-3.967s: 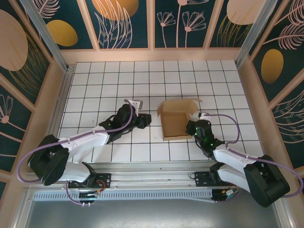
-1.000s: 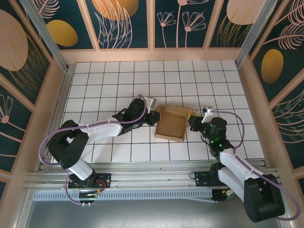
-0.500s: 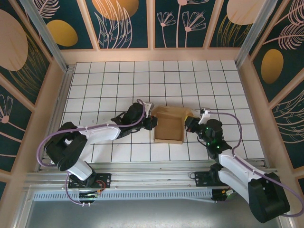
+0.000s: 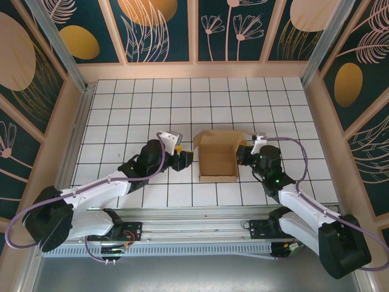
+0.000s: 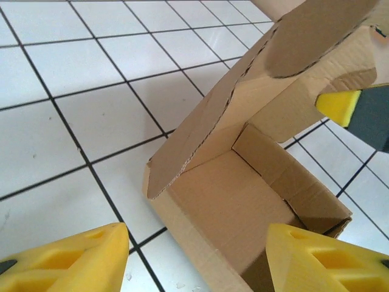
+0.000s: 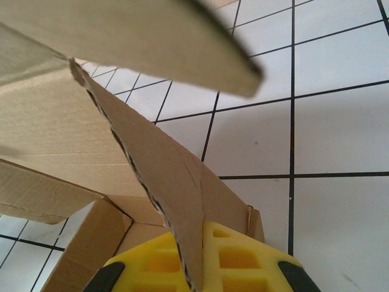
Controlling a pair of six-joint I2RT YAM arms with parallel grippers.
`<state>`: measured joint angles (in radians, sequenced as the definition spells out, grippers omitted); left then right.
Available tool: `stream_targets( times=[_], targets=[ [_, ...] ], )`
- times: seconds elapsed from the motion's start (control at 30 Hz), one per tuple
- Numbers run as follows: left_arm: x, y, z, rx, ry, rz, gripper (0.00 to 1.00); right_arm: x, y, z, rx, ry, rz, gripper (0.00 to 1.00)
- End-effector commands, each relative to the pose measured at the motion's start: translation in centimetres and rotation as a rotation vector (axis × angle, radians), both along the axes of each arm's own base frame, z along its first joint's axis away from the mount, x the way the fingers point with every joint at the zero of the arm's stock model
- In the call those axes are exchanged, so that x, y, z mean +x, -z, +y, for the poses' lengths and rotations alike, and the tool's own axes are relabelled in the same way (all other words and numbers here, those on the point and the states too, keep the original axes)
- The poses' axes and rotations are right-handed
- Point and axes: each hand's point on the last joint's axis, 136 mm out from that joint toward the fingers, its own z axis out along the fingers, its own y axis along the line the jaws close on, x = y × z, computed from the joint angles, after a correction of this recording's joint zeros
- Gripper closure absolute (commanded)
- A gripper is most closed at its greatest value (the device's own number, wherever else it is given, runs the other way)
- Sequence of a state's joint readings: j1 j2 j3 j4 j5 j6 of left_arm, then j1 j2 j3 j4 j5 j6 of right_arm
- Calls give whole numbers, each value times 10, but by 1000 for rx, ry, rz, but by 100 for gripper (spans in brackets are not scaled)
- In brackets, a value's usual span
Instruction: Fold the paper box
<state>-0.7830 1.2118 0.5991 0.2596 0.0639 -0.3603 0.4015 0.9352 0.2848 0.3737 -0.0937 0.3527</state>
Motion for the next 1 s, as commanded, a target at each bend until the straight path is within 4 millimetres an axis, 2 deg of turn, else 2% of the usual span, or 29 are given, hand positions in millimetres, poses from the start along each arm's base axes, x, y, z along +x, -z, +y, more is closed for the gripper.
stream_targets(
  times=[0.0,0.17,0.27,0.33,0.4,0.57,0.8,0.97],
  targets=[
    [6,0,-10,80,64,-70,39,1,7,0,-47,-2,28,93],
    [39,-6,-8,134,-57,-129,36,1,6,4,-40,-16,28,93],
    [47,-12,-16,133,-49,-163,37,0,5,4,-41,-17,27,93],
    [51,-8,-25,145,-25,-148,41,1,4,4,-39,-19,25,93],
    [52,-5,-33,141,-1,-127,52,1,4,5,-37,-19,27,93],
    [48,-4,-49,71,39,-39,98,1,3,9,-18,-1,44,95],
    [33,22,-60,-38,38,189,100,-3,12,23,19,2,104,97],
    [21,35,-53,-78,24,239,100,-11,18,35,39,-13,134,98]
  ],
)
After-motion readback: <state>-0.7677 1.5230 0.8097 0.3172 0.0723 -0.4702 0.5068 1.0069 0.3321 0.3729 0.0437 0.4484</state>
